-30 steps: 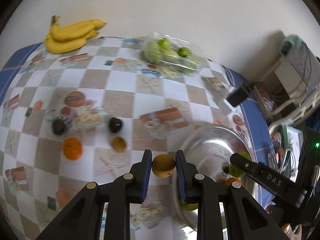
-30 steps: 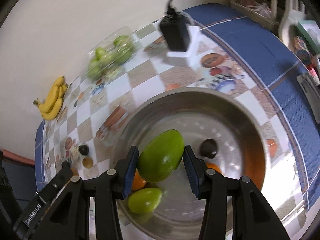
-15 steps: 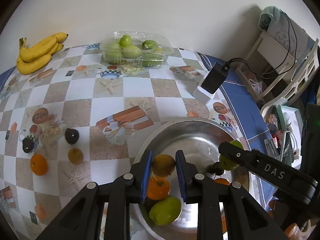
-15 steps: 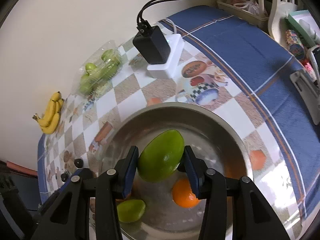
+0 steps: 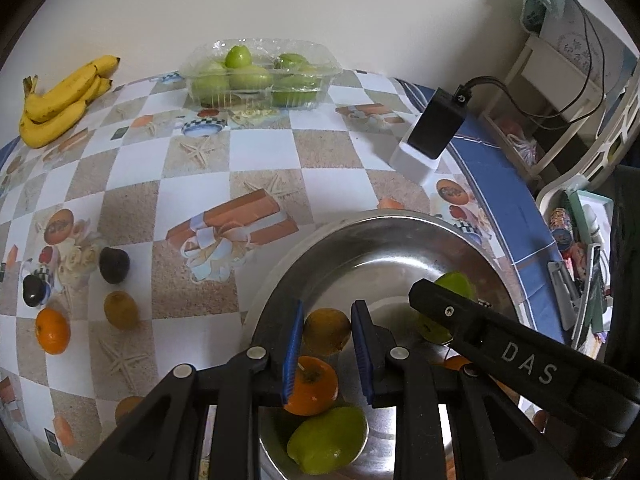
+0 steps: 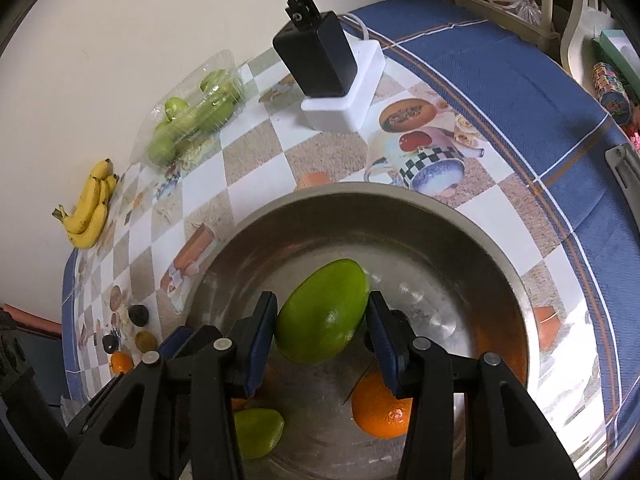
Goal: Organize fruits
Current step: 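Open the right tool to release the mango while the left tool releases the yellow fruit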
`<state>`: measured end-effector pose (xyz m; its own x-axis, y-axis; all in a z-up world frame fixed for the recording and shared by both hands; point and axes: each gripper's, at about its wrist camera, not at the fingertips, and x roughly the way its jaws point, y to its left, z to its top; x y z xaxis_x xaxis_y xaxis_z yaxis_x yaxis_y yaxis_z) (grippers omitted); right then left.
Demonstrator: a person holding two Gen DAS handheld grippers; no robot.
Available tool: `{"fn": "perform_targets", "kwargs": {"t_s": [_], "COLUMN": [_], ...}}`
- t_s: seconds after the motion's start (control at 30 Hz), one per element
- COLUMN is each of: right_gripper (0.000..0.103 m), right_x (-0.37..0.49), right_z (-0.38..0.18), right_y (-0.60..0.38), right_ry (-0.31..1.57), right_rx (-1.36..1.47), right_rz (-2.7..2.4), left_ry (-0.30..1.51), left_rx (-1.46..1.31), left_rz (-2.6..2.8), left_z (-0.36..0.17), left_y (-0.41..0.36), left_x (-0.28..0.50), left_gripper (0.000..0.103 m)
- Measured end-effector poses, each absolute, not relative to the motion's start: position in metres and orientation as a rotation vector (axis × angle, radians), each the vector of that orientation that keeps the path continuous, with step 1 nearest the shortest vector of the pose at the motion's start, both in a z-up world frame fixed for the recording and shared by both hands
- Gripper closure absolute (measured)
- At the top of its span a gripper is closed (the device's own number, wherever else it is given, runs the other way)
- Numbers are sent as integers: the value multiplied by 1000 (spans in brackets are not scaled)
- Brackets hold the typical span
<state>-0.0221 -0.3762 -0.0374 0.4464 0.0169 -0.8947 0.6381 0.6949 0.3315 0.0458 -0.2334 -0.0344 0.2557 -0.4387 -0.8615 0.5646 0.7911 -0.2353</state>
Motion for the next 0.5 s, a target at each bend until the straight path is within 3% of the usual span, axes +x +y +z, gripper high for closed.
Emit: {"fn": "perform_targets", "kwargs": {"t_s": [0.5], "right_gripper": [54], "right_x": [-20], "right_z": [-38], "right_y": [-373], "right_ry": [1073], "right_rx": [706], "right_rz": [-439], "left_ry": [1145], "left_rx": [151], "left_rz": [-669], "left_z": [-42], "left_y": [-234], "left_x": [46], "left_gripper": [74]}}
